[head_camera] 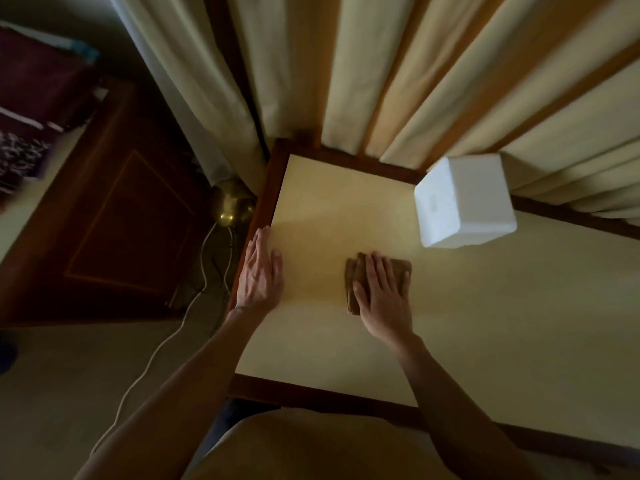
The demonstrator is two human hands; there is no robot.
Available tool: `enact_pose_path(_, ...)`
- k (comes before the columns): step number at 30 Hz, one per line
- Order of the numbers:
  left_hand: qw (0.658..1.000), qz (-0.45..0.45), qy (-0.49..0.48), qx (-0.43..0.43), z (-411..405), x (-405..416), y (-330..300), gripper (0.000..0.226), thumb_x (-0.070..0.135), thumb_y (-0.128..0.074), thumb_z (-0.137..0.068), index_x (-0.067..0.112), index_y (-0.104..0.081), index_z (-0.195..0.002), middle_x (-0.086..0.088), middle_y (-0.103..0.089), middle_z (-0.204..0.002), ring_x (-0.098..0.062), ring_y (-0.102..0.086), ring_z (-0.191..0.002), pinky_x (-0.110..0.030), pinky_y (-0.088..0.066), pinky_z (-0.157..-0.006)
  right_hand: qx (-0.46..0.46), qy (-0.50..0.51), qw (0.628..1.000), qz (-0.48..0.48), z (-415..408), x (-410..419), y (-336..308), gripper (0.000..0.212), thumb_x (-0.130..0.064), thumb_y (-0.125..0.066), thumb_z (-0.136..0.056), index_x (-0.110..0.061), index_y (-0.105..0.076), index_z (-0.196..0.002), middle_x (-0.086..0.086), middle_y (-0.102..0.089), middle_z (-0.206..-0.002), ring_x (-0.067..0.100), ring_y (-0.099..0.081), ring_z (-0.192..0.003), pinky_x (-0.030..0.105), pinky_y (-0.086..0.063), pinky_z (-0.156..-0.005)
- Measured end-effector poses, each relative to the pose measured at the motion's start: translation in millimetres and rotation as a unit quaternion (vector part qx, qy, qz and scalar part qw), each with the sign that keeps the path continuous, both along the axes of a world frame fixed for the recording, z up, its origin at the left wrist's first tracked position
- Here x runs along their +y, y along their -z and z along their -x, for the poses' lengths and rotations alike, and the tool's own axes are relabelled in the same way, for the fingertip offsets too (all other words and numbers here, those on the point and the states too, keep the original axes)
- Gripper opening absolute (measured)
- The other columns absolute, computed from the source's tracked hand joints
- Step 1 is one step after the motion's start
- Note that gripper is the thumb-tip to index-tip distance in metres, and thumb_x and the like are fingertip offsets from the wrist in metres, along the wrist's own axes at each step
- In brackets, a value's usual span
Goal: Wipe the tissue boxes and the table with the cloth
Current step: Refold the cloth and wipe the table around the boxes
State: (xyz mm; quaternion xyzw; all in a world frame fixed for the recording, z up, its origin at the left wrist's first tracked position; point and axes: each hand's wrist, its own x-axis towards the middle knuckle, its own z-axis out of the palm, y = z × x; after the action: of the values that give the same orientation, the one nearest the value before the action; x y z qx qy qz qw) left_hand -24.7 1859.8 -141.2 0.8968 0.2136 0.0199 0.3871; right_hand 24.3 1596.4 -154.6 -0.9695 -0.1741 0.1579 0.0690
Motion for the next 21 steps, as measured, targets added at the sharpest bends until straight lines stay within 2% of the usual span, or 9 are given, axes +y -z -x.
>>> enact_pose_path(2, 1.000, 0.017, -0.010, 0.011, -5, -4, -7, 0.055, 0.028, -0.037, -0.108, 0.004, -0.023, -0.156, -0.021, -0.036, -0.158, -0.038, -0.033, -0.146, -0.057, -0.033, -0.116, 0.061, 0.017, 0.997, -0.051, -7, 1, -11, 0.073, -0.059, -0.013, -0.101, -0.022, -0.009, -0.165, -0.004, -0.006, -0.172, 0.013, 0.004, -0.158, 0.049, 0.007, -0.126)
enact_pose_path(4, 0.999, 0.007, -0.008, 0.031, -12, -13, -21, 0.055, 0.026, -0.042, -0.107, 0.006, -0.026, -0.156, -0.020, -0.039, -0.156, -0.038, -0.034, -0.145, -0.054, -0.032, -0.117, 0.092, 0.094, 0.977, -0.171, -7, 4, -33, 0.071, -0.054, -0.025, -0.101, -0.015, -0.026, -0.161, 0.005, -0.028, -0.168, 0.019, -0.015, -0.157, 0.047, -0.010, -0.127)
enact_pose_path(6, 0.999, 0.025, 0.019, 0.034, -21, -28, -35, 0.053, 0.025, -0.045, -0.106, 0.011, -0.031, -0.154, -0.017, -0.045, -0.152, -0.035, -0.040, -0.140, -0.047, -0.036, -0.111, 0.046, 0.187, 0.943, -0.272, -8, -4, -54, 0.058, -0.044, -0.044, -0.104, -0.008, -0.049, -0.149, 0.012, -0.054, -0.150, 0.027, -0.044, -0.143, 0.038, -0.035, -0.116)
enact_pose_path(9, 0.994, 0.062, 0.090, 0.024, -48, -59, -57, 0.046, 0.023, -0.048, -0.104, 0.012, -0.041, -0.148, -0.015, -0.053, -0.146, -0.035, -0.049, -0.134, -0.044, -0.040, -0.106, -0.044, 0.290, 0.895, -0.337, -13, -26, -83, 0.035, -0.030, -0.061, -0.102, -0.006, -0.067, -0.127, 0.010, -0.071, -0.124, 0.026, -0.065, -0.118, 0.030, -0.046, -0.099)
enact_pose_path(12, 0.984, 0.085, 0.155, 0.005, -89, -93, -85, 0.045, 0.027, -0.055, -0.102, 0.011, -0.049, -0.143, -0.011, -0.058, -0.143, -0.030, -0.056, -0.128, -0.033, -0.046, -0.097, -0.021, 0.343, 0.866, -0.364, -29, -48, -111, 0.038, -0.039, -0.062, -0.100, -0.007, -0.070, -0.120, 0.006, -0.074, -0.114, 0.017, -0.067, -0.104, 0.029, -0.049, -0.092)
enact_pose_path(14, 0.977, 0.085, 0.197, -0.008, -116, -116, -103, 0.046, 0.032, -0.061, -0.099, 0.015, -0.053, -0.141, -0.007, -0.060, -0.141, -0.026, -0.058, -0.126, -0.026, -0.043, -0.093, -0.010, 0.383, 0.849, -0.364, -40, -62, -116, 0.048, -0.050, -0.063, -0.097, -0.008, -0.069, -0.120, 0.004, -0.074, -0.112, 0.015, -0.066, -0.100, 0.029, -0.049, -0.090)
enact_pose_path(17, 0.972, 0.089, 0.217, -0.028, -151, -148, -123, 0.051, 0.035, -0.067, -0.095, 0.016, -0.053, -0.141, -0.004, -0.059, -0.141, -0.022, -0.055, -0.128, -0.024, -0.038, -0.096, 0.024, 0.473, 0.782, -0.405, -57, -79, -118, 0.083, -0.080, -0.062, -0.079, -0.008, -0.067, -0.120, 0.006, -0.072, -0.106, 0.024, -0.070, -0.099, 0.042, -0.059, -0.090)
enact_pose_path(18, 0.971, 0.095, 0.220, -0.025, -164, -157, -127, 0.055, 0.037, -0.067, -0.095, 0.017, -0.051, -0.143, -0.004, -0.058, -0.143, -0.022, -0.053, -0.131, -0.025, -0.037, -0.098, 0.049, 0.495, 0.753, -0.431, -63, -82, -120, 0.086, -0.081, -0.061, -0.078, -0.005, -0.065, -0.118, 0.007, -0.070, -0.102, 0.025, -0.069, -0.097, 0.045, -0.060, -0.089)
enact_pose_path(21, 0.969, 0.078, 0.235, 0.004, -205, -176, -138, 0.071, 0.045, -0.065, -0.095, 0.016, -0.035, -0.153, -0.008, -0.047, -0.153, -0.028, -0.044, -0.138, -0.035, -0.037, -0.106, 0.097, 0.536, 0.679, -0.491, -81, -81, -130, 0.064, -0.068, -0.065, -0.087, -0.010, -0.054, -0.111, 0.006, -0.061, -0.099, 0.024, -0.064, -0.097, 0.043, -0.060, -0.089)
